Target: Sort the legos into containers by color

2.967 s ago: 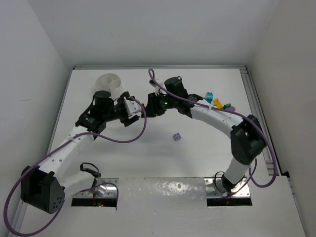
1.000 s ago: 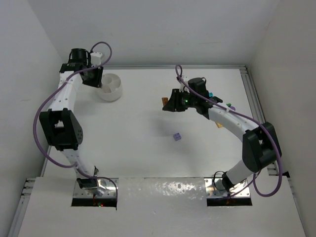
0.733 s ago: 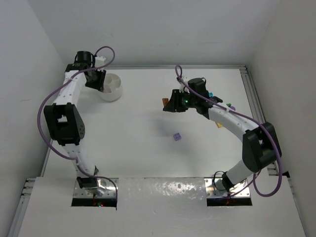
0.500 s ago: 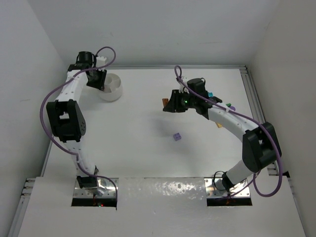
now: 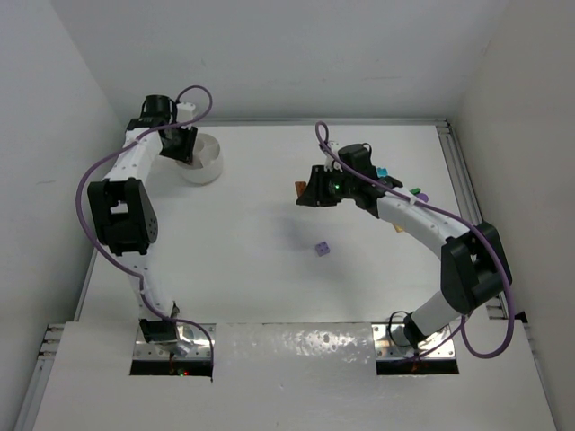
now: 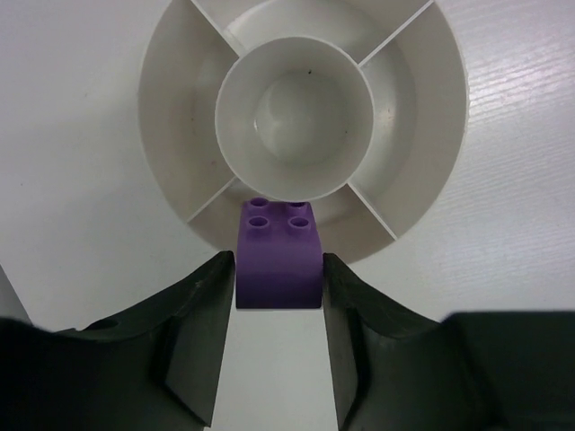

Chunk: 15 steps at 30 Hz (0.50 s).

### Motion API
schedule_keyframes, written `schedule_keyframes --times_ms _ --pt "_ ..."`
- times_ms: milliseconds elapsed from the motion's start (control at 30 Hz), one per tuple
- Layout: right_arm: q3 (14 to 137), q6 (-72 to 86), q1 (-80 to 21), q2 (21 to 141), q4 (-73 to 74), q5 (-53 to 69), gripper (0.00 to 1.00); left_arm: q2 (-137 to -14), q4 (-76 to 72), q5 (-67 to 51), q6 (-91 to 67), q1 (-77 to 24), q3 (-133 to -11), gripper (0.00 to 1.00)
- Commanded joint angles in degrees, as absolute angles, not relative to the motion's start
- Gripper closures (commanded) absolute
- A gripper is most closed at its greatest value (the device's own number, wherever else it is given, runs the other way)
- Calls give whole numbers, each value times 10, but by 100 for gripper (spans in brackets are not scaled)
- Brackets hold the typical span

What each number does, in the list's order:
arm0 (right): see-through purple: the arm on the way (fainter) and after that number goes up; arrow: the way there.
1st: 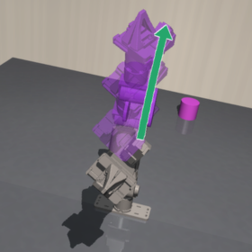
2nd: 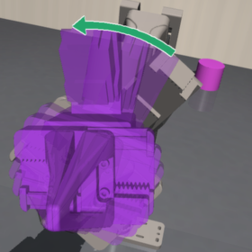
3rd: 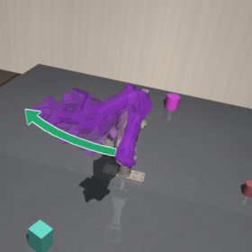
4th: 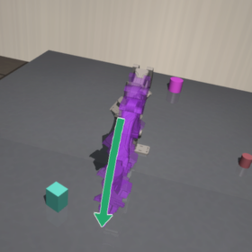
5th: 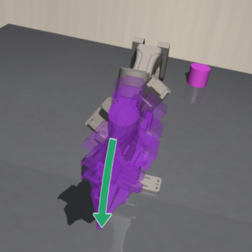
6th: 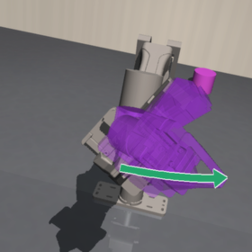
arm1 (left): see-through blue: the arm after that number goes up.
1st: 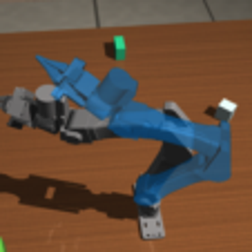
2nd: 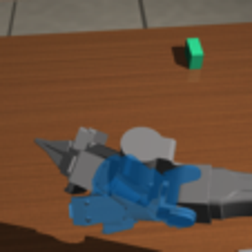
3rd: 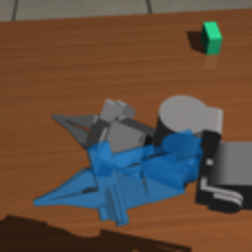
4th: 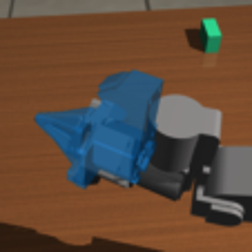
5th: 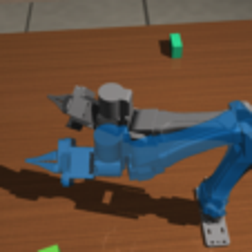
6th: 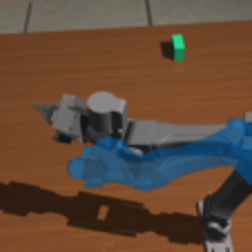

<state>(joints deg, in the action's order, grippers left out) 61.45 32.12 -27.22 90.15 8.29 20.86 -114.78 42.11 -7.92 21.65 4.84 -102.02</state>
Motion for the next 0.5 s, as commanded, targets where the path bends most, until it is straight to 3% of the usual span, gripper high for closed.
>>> schedule_keyframes --times_ms 0,200,467 --pt "642 315 -278 888 87 199 100 -1147 403 -86 216 45 -1027 57" --pt "647 311 -280 888 89 198 100 -1136 395 -77 222 45 -1023 49" --pt "670 247 -315 889 135 174 100 -1091 379 -139 215 45 -1050 54"
